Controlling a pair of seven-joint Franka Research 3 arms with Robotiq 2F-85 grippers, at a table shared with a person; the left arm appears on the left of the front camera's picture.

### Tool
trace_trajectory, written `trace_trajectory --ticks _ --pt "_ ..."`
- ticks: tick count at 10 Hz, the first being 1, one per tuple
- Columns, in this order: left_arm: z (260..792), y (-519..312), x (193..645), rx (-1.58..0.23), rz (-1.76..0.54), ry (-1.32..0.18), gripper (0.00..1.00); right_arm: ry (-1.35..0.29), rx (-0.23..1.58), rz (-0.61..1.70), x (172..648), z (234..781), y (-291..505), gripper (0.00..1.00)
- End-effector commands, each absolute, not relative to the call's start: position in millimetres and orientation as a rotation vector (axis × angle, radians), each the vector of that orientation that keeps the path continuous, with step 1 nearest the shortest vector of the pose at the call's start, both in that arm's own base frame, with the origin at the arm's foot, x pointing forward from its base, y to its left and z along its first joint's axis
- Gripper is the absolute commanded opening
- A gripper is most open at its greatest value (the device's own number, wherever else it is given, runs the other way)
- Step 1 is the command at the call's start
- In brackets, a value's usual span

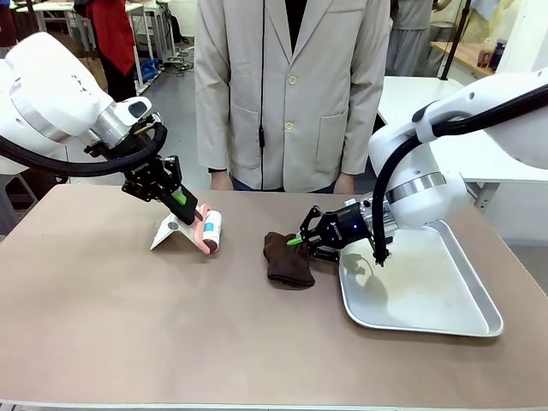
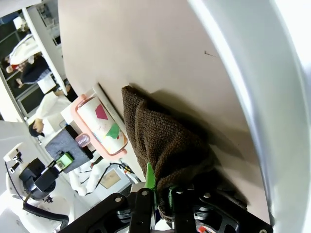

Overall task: Clean the surface of the table.
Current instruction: Return the Lint Roller and towel to their original positions.

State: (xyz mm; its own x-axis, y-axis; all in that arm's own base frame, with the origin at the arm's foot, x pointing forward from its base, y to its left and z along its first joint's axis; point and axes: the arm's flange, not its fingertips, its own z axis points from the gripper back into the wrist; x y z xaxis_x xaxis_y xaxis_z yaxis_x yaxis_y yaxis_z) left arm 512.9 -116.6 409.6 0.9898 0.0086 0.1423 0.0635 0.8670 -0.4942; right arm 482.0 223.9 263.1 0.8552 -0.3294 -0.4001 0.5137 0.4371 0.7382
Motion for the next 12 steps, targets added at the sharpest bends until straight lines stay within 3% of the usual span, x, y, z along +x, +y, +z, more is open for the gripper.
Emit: trace_trajectory --ticks 1,2,4,5,6,12 --pt "403 -112 521 -0.464 0.0 -0.143 0.8 0.222 0.997 -0.514 487 264 229 0.69" --pt "403 -111 521 -0.455 0.006 -0.147 1.0 0.228 0.998 -0.515 488 264 229 1.0" --pt "406 -104 521 -0.451 0.022 -0.16 1.0 0.24 0.999 -0.516 489 262 229 1.0" --pt "408 -98 520 -0.451 0.036 -0.163 1.0 0.244 1.0 -0.516 489 261 229 0.93" --pt "410 -92 520 -0.454 0.045 -0.17 1.0 0.244 0.998 -0.514 490 262 229 1.0" --pt "452 -60 466 -0.601 0.004 -0.234 1.0 0.195 0.947 -0.467 486 284 228 1.0"
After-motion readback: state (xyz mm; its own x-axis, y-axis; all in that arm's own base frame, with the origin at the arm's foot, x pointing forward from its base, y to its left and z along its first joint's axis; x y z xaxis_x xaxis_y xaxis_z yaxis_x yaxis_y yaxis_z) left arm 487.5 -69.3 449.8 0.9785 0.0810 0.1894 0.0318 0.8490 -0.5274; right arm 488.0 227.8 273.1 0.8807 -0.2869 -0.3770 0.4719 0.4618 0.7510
